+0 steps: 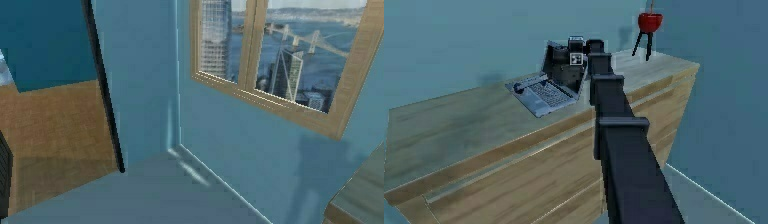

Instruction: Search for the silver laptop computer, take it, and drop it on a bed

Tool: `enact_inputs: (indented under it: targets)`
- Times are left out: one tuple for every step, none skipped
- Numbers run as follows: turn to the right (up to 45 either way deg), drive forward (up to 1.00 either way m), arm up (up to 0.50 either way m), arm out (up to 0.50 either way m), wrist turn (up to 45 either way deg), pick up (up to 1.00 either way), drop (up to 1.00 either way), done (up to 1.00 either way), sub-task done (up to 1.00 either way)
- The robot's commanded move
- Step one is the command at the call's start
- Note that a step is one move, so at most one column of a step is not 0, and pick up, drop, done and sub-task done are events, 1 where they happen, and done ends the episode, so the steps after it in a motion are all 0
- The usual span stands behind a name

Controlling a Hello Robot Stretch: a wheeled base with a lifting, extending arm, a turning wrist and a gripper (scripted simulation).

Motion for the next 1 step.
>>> enact_inputs:
  targets:
    - [0.0, 0.00, -0.10, 0.00, 0.0, 0.00, 0.00, 0.00, 0.00]
